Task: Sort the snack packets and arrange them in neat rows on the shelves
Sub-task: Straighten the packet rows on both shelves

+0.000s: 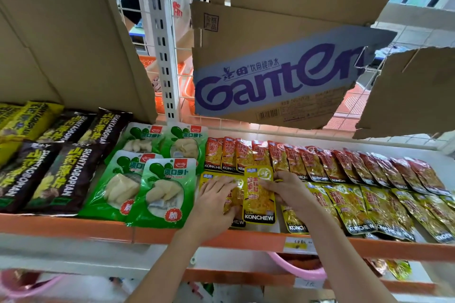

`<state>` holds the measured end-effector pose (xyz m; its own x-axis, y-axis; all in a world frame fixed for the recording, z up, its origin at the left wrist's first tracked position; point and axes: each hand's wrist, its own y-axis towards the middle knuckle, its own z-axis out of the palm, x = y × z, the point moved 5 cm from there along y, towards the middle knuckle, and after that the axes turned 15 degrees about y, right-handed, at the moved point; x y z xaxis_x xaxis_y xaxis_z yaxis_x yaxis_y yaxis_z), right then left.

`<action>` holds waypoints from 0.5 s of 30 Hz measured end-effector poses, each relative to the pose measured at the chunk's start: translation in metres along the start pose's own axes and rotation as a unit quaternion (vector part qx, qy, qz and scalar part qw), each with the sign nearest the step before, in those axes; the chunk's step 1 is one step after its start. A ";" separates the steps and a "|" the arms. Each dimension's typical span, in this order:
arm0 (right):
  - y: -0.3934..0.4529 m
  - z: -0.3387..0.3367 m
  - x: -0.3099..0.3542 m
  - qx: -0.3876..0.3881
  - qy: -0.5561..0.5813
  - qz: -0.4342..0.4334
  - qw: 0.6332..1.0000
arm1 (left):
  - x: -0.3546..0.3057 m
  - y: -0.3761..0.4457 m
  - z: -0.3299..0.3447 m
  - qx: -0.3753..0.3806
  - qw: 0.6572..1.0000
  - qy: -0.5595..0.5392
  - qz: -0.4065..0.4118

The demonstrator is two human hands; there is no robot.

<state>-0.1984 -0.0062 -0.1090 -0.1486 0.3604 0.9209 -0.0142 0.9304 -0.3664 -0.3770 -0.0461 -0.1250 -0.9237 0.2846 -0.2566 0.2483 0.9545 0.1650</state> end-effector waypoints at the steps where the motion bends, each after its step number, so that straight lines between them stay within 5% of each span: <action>1: 0.002 0.004 -0.002 0.001 -0.002 0.002 1.000 | -0.001 0.000 -0.001 -0.004 1.000 0.008 0.004; 7: 0.002 0.020 -0.006 -0.057 -0.232 -0.068 0.969 | -0.002 0.000 0.000 0.001 0.999 0.033 0.005; 15: -0.014 -0.008 0.007 -0.086 -0.246 -0.187 0.947 | -0.004 -0.001 -0.004 -0.016 0.999 0.028 -0.002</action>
<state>-0.1915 -0.0160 -0.0959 -0.6081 -0.0329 0.7931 -0.0020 0.9992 0.0399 -0.3743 -0.0483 -0.1201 -0.9394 0.2754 -0.2040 0.2367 0.9518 0.1949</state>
